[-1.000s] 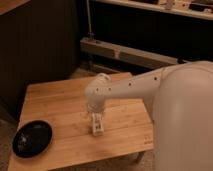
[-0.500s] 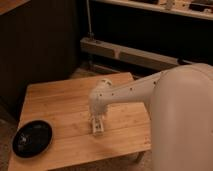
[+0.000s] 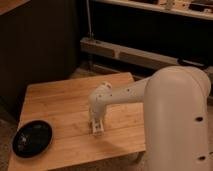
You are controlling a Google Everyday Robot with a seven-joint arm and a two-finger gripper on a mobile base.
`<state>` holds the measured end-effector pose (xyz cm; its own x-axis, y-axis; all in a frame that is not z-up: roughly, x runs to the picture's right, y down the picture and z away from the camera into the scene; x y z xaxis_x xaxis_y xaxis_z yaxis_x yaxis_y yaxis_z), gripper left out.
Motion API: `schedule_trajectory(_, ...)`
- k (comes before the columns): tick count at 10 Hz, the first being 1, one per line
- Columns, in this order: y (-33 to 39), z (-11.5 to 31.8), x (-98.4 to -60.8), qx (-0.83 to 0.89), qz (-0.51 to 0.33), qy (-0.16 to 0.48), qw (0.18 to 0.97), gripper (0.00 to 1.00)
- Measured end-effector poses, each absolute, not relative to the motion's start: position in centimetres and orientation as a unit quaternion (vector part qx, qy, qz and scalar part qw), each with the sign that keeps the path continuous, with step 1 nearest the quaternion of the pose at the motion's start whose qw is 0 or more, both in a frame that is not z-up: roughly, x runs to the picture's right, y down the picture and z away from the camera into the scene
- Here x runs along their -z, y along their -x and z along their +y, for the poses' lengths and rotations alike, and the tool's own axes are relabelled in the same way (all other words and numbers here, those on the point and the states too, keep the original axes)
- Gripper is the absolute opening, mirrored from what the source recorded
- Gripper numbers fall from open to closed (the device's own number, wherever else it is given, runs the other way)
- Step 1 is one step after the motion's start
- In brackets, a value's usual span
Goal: Place the bottle in the ceramic bowl
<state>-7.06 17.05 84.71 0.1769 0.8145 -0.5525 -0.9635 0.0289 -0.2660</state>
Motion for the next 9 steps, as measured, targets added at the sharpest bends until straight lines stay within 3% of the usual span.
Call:
schedule_trajectory(3, 9.1, 14.3, -82.0, -0.626, 0.084, 0.324, 0.704, 0.09)
schedule_trajectory(4, 10.0, 13.2, -80.7, -0.622, 0.068, 0.334, 0.705, 0.03)
schedule_trajectory(9, 19.7, 8.3, -74.4, -0.568, -0.096, 0.481, 0.661, 0.00)
